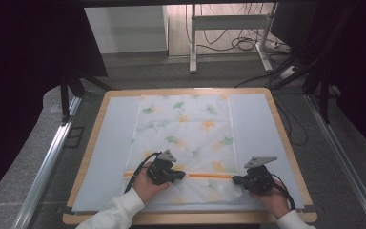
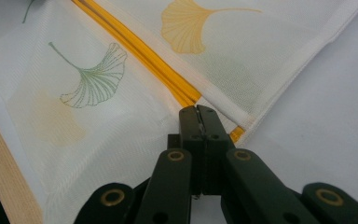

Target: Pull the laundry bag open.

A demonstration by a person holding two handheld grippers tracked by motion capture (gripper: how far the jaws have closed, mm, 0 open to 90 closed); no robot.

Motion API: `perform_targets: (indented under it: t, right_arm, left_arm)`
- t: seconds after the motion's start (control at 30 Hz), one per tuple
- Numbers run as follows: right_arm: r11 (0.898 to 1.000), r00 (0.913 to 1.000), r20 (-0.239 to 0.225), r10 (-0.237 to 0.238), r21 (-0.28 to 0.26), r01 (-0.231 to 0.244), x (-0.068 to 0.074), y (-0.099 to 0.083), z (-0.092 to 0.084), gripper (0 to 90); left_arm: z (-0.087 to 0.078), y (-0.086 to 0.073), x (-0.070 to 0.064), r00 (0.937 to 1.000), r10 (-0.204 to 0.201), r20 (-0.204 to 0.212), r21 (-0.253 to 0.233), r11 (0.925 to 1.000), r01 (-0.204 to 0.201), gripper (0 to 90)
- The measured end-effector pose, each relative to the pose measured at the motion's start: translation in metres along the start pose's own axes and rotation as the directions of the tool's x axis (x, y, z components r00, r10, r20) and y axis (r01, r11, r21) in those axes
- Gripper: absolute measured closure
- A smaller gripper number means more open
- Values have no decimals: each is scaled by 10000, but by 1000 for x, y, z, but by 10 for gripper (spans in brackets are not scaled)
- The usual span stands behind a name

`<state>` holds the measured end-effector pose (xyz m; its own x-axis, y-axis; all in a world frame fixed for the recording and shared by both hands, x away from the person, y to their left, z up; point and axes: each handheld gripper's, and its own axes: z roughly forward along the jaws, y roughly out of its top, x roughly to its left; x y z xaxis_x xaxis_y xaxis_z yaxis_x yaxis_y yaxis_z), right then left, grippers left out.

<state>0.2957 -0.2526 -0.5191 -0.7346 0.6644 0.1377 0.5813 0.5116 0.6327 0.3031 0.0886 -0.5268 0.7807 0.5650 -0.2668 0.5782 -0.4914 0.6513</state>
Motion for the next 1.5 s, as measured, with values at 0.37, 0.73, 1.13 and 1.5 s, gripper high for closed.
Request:
perform_targets:
  t: [0.37,0.73,1.13,1.5]
  right_arm:
    - [10000,10000,-16,-3,-10,3,0,0,0,900]
    - [10000,10000,-83,-19,14,19,-1,0,0,900]
    - [10000,10000,-81,-34,17,34,-1,0,0,900]
    - [10000,9999,-130,23,-19,-23,-2,0,0,900]
  left_arm:
    - [-17,-19,12,9991,-333,-268,-99,9994,331,900]
    - [-30,-30,21,9975,-534,-466,-207,9984,525,900]
    - [-53,-54,38,9911,-1103,-748,-434,9933,1072,900]
    - [-67,-68,47,9855,-1461,-867,-630,9880,1410,900]
